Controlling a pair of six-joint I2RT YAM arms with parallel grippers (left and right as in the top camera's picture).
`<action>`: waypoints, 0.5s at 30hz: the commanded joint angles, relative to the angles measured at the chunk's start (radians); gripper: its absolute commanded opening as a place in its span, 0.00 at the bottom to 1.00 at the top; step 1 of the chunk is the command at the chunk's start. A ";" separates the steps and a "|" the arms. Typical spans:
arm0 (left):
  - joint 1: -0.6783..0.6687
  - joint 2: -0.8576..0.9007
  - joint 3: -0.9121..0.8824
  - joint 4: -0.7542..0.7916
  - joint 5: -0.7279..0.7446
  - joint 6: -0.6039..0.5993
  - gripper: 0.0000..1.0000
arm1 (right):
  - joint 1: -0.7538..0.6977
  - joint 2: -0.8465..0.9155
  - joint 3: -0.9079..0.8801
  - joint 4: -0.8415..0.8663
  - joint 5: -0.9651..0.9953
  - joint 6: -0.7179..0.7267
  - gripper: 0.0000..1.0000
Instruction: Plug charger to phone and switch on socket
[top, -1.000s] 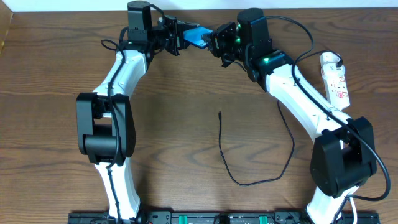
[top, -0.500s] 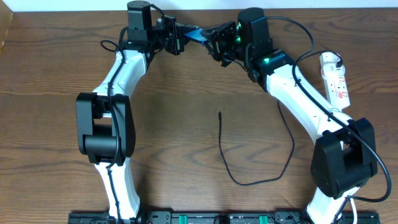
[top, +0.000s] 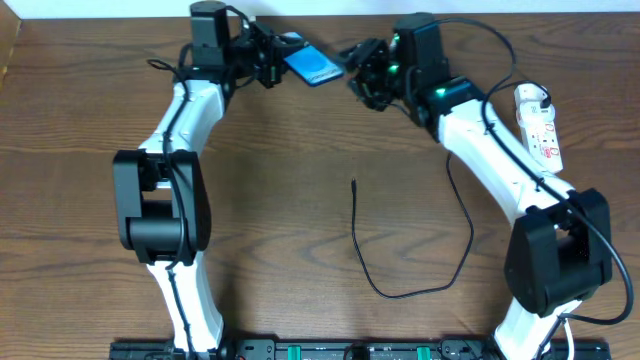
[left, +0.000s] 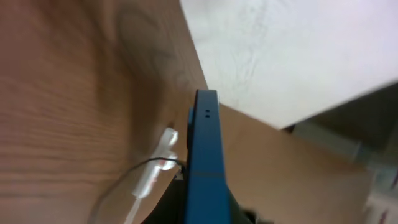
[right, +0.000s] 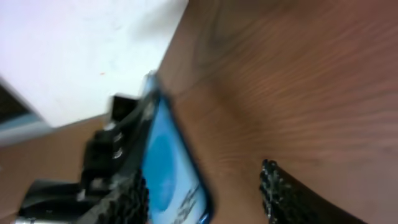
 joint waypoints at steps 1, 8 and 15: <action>0.049 -0.032 -0.001 0.006 0.193 0.254 0.07 | -0.047 -0.034 0.010 -0.051 -0.018 -0.262 0.58; 0.135 -0.032 -0.001 0.006 0.453 0.344 0.07 | -0.063 -0.034 0.010 -0.271 -0.017 -0.619 0.58; 0.182 -0.032 -0.001 0.006 0.480 0.343 0.07 | 0.042 -0.002 0.010 -0.515 0.124 -0.697 0.50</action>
